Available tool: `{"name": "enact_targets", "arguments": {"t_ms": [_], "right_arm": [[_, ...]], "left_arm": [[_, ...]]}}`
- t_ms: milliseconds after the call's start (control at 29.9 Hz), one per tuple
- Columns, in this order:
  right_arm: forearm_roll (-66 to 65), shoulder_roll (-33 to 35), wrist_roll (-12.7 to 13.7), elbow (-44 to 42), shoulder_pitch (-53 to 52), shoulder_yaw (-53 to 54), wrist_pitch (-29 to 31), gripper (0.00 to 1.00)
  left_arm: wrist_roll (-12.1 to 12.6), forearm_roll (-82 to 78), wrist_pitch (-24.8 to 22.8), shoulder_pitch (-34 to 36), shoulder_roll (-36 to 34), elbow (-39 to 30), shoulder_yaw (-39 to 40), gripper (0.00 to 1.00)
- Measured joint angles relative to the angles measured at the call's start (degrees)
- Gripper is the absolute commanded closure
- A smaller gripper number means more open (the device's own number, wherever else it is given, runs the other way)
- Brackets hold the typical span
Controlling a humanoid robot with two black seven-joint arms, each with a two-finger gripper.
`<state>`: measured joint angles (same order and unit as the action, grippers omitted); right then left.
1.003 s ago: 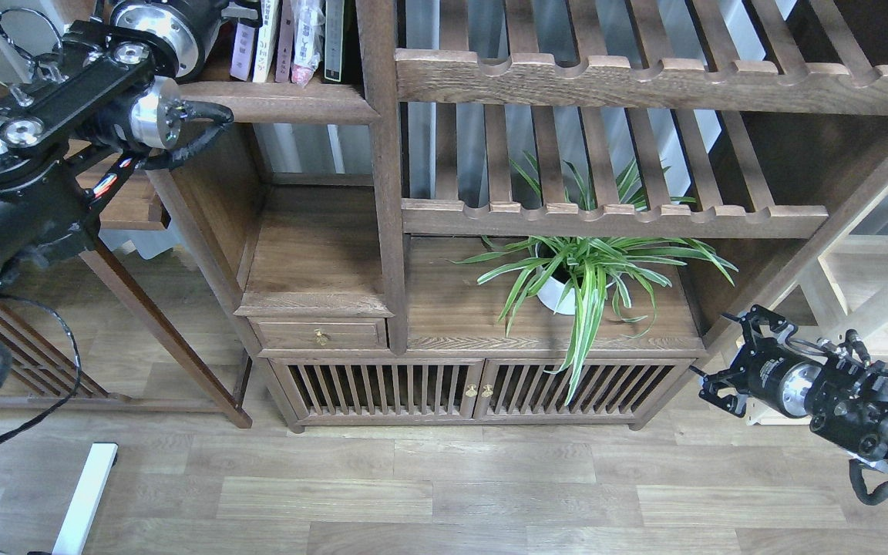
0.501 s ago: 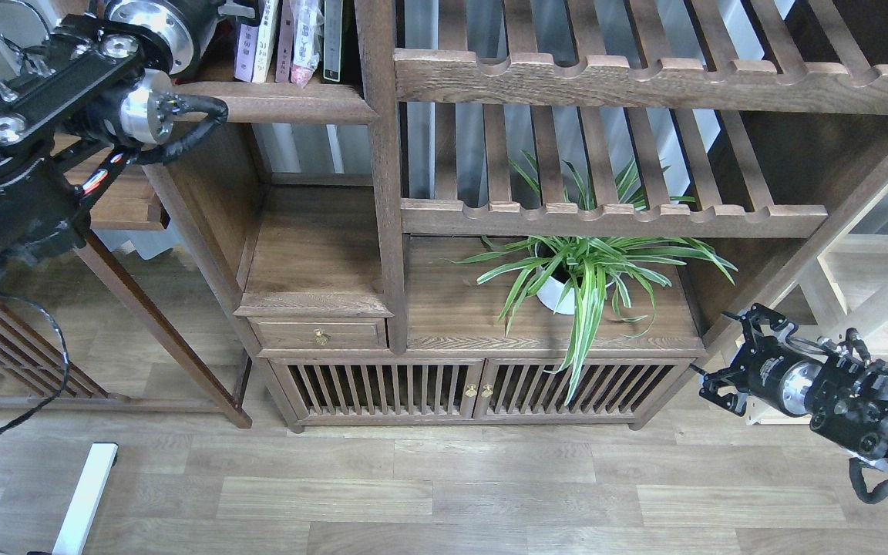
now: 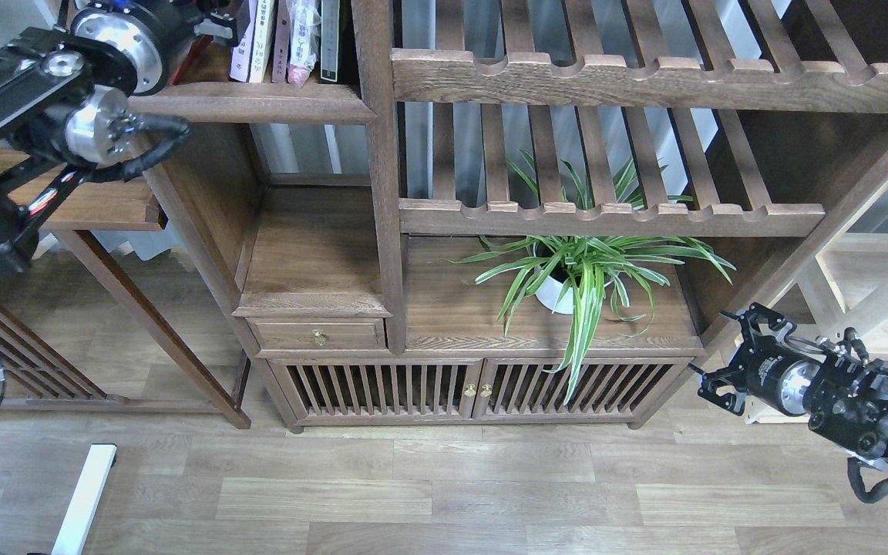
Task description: Organize books on shelf
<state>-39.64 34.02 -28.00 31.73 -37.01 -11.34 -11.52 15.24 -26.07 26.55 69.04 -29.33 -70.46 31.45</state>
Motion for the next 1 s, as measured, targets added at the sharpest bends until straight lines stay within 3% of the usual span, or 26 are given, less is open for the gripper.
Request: {"name": "enact_targets", "arguments": {"t_ms": [501, 736, 1003], "right_arm": [[0.4, 0.1, 0.0, 0.0, 0.1, -0.1, 0.0, 0.04], [0.5, 0.3, 0.0, -0.4, 1.0, -0.3, 0.0, 0.04], [0.4, 0.3, 0.0, -1.2, 3.3, -0.2, -0.2, 0.04]], "left_arm": [[0.8, 2.7, -1.1, -8.3, -9.1, -14.3, -0.4, 0.22], [0.8, 2.5, -2.6, -17.3, -11.9, -20.9, -0.5, 0.22], [-0.8, 0.3, -5.9, -31.6, -12.0, -21.4, -0.4, 0.20]]}}
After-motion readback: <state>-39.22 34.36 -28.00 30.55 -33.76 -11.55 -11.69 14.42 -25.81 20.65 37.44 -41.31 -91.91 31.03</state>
